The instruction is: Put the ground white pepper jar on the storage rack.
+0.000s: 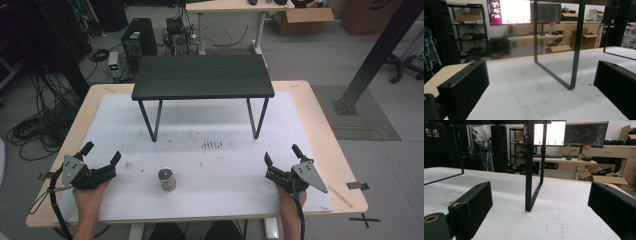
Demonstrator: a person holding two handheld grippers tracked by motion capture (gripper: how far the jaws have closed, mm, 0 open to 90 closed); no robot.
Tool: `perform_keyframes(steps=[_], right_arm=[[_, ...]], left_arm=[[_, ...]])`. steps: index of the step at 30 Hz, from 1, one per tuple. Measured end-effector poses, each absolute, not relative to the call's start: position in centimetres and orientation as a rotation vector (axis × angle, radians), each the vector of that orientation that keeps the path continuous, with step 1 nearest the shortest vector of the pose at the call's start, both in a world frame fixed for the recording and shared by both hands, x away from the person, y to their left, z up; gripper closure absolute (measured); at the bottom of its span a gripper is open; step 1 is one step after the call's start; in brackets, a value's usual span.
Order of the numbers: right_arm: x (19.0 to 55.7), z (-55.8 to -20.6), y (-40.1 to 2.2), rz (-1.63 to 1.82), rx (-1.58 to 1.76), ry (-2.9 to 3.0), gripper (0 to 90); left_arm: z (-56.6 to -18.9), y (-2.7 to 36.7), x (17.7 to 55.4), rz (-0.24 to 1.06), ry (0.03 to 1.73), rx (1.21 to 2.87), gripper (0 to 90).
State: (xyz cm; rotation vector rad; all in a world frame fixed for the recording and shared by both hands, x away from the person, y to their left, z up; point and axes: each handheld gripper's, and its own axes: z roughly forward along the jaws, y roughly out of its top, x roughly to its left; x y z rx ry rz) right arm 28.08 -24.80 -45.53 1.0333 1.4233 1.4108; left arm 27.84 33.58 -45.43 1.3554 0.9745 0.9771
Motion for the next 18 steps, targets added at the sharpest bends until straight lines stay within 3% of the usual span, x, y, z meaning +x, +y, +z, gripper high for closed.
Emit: perform_keyframes(steps=[18], right_arm=[[28.1, -45.52, -24.81, 1.412, 1.034, 1.425, 5.4]], left_arm=[[-45.41, 33.61, 27.87, 0.975, 0.977, 1.353, 0.2]])
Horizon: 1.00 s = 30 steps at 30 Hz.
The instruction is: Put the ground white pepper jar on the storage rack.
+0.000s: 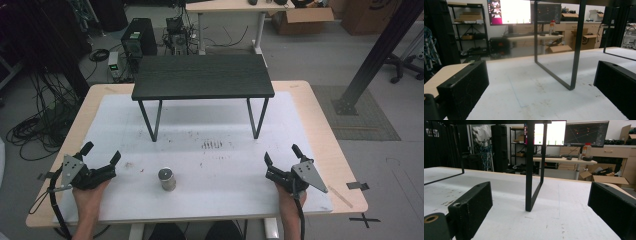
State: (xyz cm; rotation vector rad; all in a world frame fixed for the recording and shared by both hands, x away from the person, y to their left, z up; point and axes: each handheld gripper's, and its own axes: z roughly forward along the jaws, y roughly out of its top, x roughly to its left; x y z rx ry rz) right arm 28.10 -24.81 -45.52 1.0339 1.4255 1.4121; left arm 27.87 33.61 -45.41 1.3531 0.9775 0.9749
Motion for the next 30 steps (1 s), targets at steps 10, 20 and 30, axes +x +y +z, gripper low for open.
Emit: perform_keyframes(steps=[10, 20, 30], right_arm=[[28.1, -45.5, -24.8, 1.411, 1.034, 1.427, 5.4], [28.1, -45.5, -24.8, 1.41, 1.036, 1.428, 5.5], [28.1, -45.5, -24.8, 1.412, 1.034, 1.425, 5.5]], left_arm=[[-45.4, 33.6, 27.9, 0.975, 0.98, 1.359, 0.2], [-44.7, 33.4, 27.7, 0.94, 0.972, 1.367, 0.2], [-42.2, 33.7, 26.9, 0.929, 0.883, 1.39, 0.2]])
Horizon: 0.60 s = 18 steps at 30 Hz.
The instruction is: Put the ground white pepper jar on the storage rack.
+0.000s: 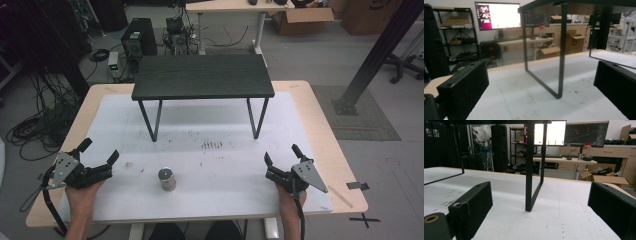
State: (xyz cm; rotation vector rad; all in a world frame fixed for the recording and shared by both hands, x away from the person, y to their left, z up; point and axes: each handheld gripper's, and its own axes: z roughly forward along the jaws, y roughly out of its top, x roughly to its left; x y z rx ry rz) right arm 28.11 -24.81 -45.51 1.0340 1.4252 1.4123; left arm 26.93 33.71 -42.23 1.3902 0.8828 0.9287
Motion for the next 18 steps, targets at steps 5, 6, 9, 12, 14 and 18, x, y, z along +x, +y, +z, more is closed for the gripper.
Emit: perform_keyframes(steps=[5, 6, 9, 12, 14, 18], right_arm=[[28.1, -45.5, -24.8, 1.414, 1.033, 1.424, 5.4], [28.1, -45.5, -24.8, 1.414, 1.033, 1.423, 5.3], [28.1, -45.5, -24.8, 1.414, 1.032, 1.423, 5.3], [28.1, -45.5, -24.8, 1.414, 1.032, 1.423, 5.3], [28.1, -45.5, -24.8, 1.414, 1.032, 1.423, 5.3], [28.1, -45.5, -24.8, 1.415, 1.031, 1.421, 5.3]], left_arm=[[-41.3, 34.0, 26.2, 0.907, 0.834, 1.422, 0.2], [-41.2, 34.1, 26.1, 0.903, 0.82, 1.429, 0.2], [-40.8, 34.2, 25.7, 0.89, 0.79, 1.453, 0.2], [-40.5, 34.2, 25.3, 0.866, 0.759, 1.474, 0.2], [-40.3, 34.2, 25.1, 0.845, 0.737, 1.49, 0.2], [-40.1, 34.2, 24.8, 0.802, 0.69, 1.512, 0.3]])
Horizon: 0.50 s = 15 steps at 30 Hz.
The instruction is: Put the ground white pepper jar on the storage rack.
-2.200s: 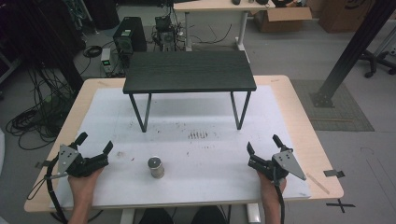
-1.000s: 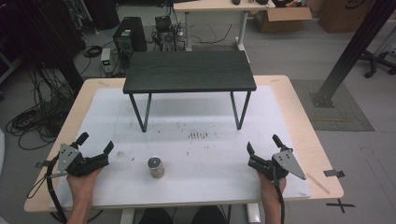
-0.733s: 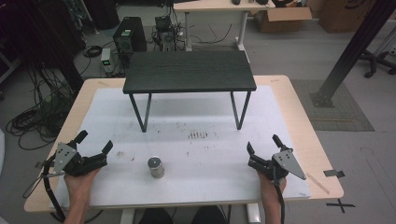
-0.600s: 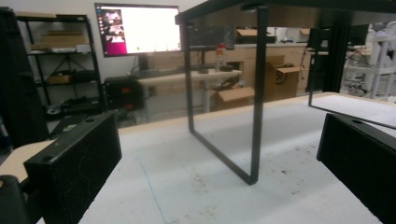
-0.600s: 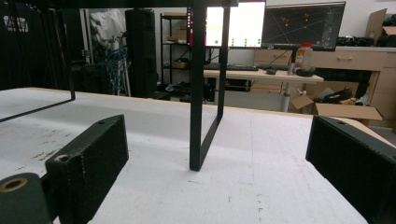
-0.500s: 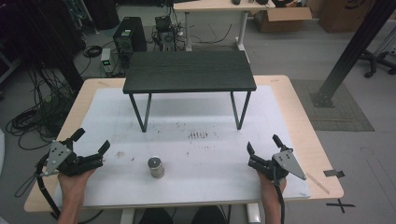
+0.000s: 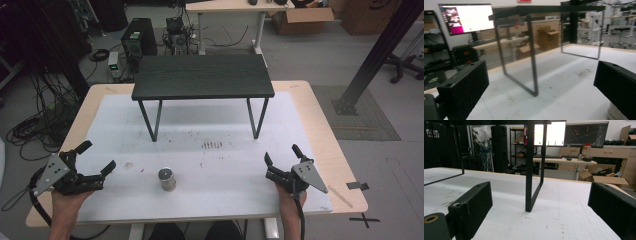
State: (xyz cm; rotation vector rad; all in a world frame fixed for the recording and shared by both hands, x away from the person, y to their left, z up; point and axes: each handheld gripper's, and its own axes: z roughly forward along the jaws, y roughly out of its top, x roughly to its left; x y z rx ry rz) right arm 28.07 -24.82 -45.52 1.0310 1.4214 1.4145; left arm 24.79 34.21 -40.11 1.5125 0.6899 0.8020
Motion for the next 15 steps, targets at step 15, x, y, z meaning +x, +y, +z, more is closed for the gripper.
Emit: perform_keyframes(steps=[15], right_arm=[[28.1, -45.5, -24.8, 1.417, 1.029, 1.42, 5.1]], left_arm=[[-39.3, 32.7, 24.5, 0.565, 0.494, 1.626, 0.4]])
